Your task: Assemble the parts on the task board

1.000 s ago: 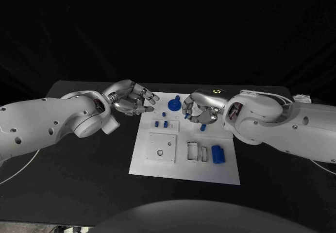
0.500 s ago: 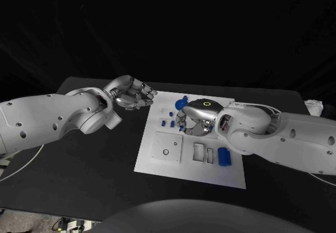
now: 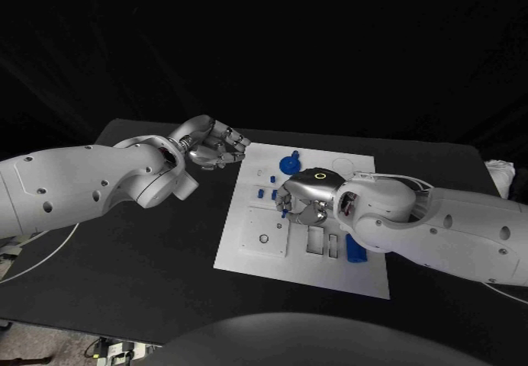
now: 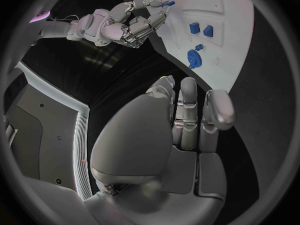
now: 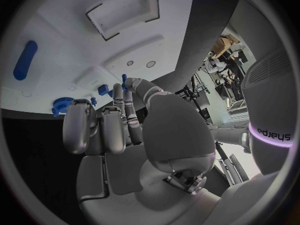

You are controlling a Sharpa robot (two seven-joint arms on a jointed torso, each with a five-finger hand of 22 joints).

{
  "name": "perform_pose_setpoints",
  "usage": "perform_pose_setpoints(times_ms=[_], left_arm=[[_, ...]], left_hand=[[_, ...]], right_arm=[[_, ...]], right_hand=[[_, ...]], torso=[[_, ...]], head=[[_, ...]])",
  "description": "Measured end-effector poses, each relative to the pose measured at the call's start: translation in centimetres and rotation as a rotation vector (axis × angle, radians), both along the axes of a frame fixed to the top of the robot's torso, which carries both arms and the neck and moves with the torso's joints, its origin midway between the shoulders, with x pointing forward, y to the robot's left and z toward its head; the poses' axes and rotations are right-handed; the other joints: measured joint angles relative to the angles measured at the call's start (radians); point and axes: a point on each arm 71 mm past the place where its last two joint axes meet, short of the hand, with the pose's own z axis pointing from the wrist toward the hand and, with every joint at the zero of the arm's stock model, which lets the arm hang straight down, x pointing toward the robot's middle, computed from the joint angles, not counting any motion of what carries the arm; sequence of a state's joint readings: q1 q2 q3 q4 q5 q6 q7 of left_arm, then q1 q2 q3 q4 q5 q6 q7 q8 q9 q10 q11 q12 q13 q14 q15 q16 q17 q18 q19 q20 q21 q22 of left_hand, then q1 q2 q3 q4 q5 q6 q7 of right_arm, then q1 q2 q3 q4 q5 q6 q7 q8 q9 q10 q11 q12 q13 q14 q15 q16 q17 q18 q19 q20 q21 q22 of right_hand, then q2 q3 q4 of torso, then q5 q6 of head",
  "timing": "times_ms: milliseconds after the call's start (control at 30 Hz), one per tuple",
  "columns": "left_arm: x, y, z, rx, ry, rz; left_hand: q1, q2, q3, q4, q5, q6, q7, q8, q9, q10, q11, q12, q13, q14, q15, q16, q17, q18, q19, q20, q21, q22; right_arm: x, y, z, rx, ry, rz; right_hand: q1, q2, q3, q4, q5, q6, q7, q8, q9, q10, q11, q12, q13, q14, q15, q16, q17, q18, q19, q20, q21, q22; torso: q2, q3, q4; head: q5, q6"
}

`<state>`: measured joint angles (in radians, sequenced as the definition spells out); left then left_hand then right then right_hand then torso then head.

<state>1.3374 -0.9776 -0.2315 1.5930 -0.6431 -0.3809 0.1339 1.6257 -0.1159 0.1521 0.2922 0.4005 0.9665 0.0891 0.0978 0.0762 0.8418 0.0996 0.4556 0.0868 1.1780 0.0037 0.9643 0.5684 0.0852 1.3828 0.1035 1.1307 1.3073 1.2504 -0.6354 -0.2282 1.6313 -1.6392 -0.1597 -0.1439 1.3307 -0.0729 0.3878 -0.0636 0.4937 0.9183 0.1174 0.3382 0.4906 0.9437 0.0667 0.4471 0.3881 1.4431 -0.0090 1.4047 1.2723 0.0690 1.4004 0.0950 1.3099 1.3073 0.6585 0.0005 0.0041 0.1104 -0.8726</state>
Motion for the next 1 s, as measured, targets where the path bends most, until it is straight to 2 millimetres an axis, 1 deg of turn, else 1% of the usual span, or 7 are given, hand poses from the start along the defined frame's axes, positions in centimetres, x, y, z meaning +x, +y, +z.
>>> perform_pose_setpoints(times_ms=[200,233,333,500,600,967,1000], left_arm=[[0.0,-0.1,0.0,0.001,0.001,0.002],[0.0,-0.1,0.0,0.001,0.002,0.002],[0.0,-0.2,0.0,0.001,0.003,0.001],[0.0,-0.4,0.0,0.0,0.004,-0.002],[0.0,-0.4,0.0,0.0,0.004,-0.004],[0.0,-0.5,-0.1,0.001,0.006,-0.005],[0.0,-0.5,-0.1,0.001,0.006,-0.005]], left_hand=[[-0.004,0.004,0.006,0.0,0.0,0.0,0.0,0.0,0.0,0.0,0.0,0.0,-0.002,0.0,0.0,0.004,-0.001,0.0,0.0,0.0,0.0,0.0],[-0.004,0.004,0.006,0.0,0.0,0.0,0.0,0.0,0.0,0.0,0.0,0.0,-0.002,0.0,0.0,0.004,-0.001,0.0,0.0,0.0,0.0,0.0],[-0.004,0.004,0.011,0.0,0.005,0.0,0.0,0.0,0.0,0.003,0.003,0.0,-0.005,0.0,0.007,0.004,-0.003,0.0,-0.001,0.006,0.0,0.0],[-0.004,0.004,0.011,0.0,0.005,0.0,0.0,0.0,-0.001,0.004,0.004,0.0,-0.006,0.0,0.007,0.004,-0.003,0.0,0.0,0.007,0.0,0.0],[-0.008,0.008,0.011,0.0,0.005,-0.004,0.004,0.0,-0.001,0.004,0.004,0.0,-0.006,0.0,0.007,0.004,-0.004,0.0,0.0,0.007,0.0,0.0],[-0.008,0.008,0.011,0.0,0.005,-0.004,0.004,0.0,-0.001,0.004,0.004,0.0,-0.006,0.0,0.007,0.004,-0.004,0.0,0.0,0.007,0.0,0.0],[-0.008,0.008,0.013,0.001,0.005,-0.004,0.004,0.0,-0.001,0.004,0.004,0.0,-0.007,0.0,0.007,0.004,-0.004,0.0,0.0,0.007,0.0,0.0]], right_arm=[[-0.3,0.1,-0.8,-0.005,0.016,0.003],[-0.4,0.2,-0.9,-0.005,0.019,0.004],[-0.6,0.3,-1.2,-0.004,0.026,0.007],[-0.7,0.3,-1.6,-0.004,0.032,0.01],[-0.7,0.3,-1.7,-0.001,0.033,0.011],[-0.9,0.4,-1.7,0.014,0.03,0.018],[-0.9,0.4,-1.7,0.015,0.029,0.019]], right_hand=[[0.0,0.0,0.0,0.0,0.0,0.0,0.0,0.0,0.0,0.0,0.0,0.0,0.0,0.0,0.0,0.0,0.0,0.0,0.0,0.0,0.0,0.001],[0.0,0.0,0.0,0.0,0.0,0.0,0.0,0.0,0.0,0.003,0.003,0.0,0.0,0.0,0.0,0.0,0.0,0.0,0.0,0.0,0.0,0.001],[0.0,0.0,0.0,0.0,0.0,0.0,0.0,0.0,-0.001,0.003,0.003,0.0,-0.001,0.0,0.0,0.0,0.0,0.0,0.0,0.0,0.0,0.001],[0.0,0.0,0.0,0.0,0.0,0.0,0.0,0.0,0.0,0.003,0.003,0.0,-0.001,0.0,0.0,0.0,0.0,0.0,-0.004,0.004,0.0,0.001],[0.0,0.0,0.0,0.0,0.0,0.0,0.0,0.0,0.0,0.003,0.003,0.0,-0.001,0.0,0.0,0.0,0.0,0.0,-0.004,0.004,0.0,0.001],[0.0,0.0,0.0,0.0,-0.001,0.0,0.0,0.0,0.0,0.003,0.003,0.0,-0.001,0.0,0.0,0.0,-0.001,0.0,-0.004,0.004,0.0,0.001],[0.0,0.0,0.0,0.0,-0.001,0.0,0.0,0.0,0.0,0.003,0.003,0.0,-0.001,-0.002,0.002,0.0,-0.002,0.0,-0.004,0.004,0.0,0.001]], torso=[[0.0,0.0,0.0001],[0.0,0.0,0.0001],[0.0,0.0,0.0001],[0.0,0.0,0.0006],[0.0,0.0,0.0006],[0.0,-0.0001,0.0004],[0.0,-0.0001,0.0003]], head=[[0.006,0.0],[0.007,0.0],[0.012,0.0],[0.015,0.0],[0.017,0.0],[0.019,0.0],[0.018,0.0]])
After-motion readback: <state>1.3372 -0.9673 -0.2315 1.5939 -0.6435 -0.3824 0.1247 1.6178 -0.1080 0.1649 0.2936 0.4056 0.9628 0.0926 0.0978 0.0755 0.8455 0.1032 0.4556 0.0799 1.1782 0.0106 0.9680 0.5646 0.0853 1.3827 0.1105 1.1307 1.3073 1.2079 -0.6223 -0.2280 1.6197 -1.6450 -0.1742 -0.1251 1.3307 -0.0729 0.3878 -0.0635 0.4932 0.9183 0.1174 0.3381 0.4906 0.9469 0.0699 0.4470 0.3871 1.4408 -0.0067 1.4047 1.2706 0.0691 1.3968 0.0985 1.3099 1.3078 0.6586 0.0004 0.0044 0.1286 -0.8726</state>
